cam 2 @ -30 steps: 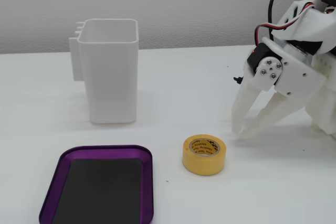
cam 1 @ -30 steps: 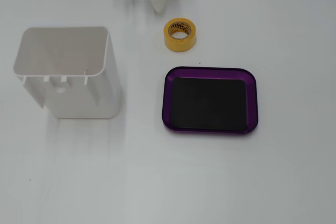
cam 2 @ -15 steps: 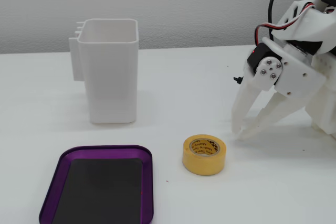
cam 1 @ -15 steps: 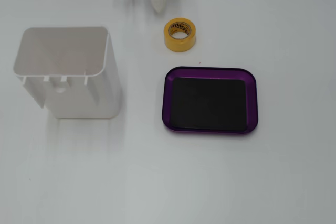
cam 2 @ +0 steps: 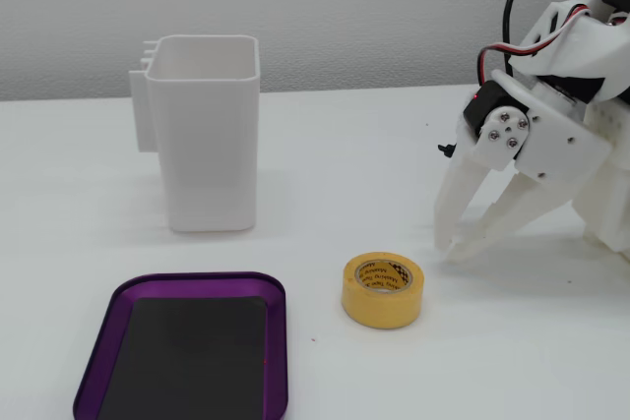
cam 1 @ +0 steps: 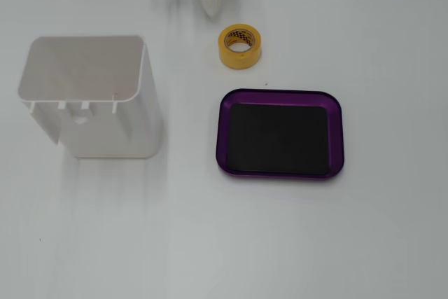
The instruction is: Remove the yellow tape from the box.
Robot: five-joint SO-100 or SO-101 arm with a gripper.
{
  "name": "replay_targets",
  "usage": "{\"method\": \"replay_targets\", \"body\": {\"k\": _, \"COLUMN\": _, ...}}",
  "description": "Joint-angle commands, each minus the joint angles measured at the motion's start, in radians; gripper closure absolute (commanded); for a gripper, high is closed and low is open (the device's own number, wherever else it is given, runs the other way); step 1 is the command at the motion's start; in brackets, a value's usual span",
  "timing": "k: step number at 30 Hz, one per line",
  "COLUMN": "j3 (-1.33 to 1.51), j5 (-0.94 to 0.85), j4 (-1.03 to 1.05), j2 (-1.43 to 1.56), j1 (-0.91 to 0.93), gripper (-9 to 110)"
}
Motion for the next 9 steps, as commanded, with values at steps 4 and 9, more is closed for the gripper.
{"method": "replay_targets", "body": {"k": 4, "j3": 0.005, "j5": 0.003, "j4": -0.005, "j2": 0.061, "j1": -0.003, "gripper": 102}}
{"method": "replay_targets", "body": {"k": 9, "j3": 0.006, "j5": 0.003, "j4": -0.005, "j2": 0.061, "j1": 0.005, "gripper": 102}}
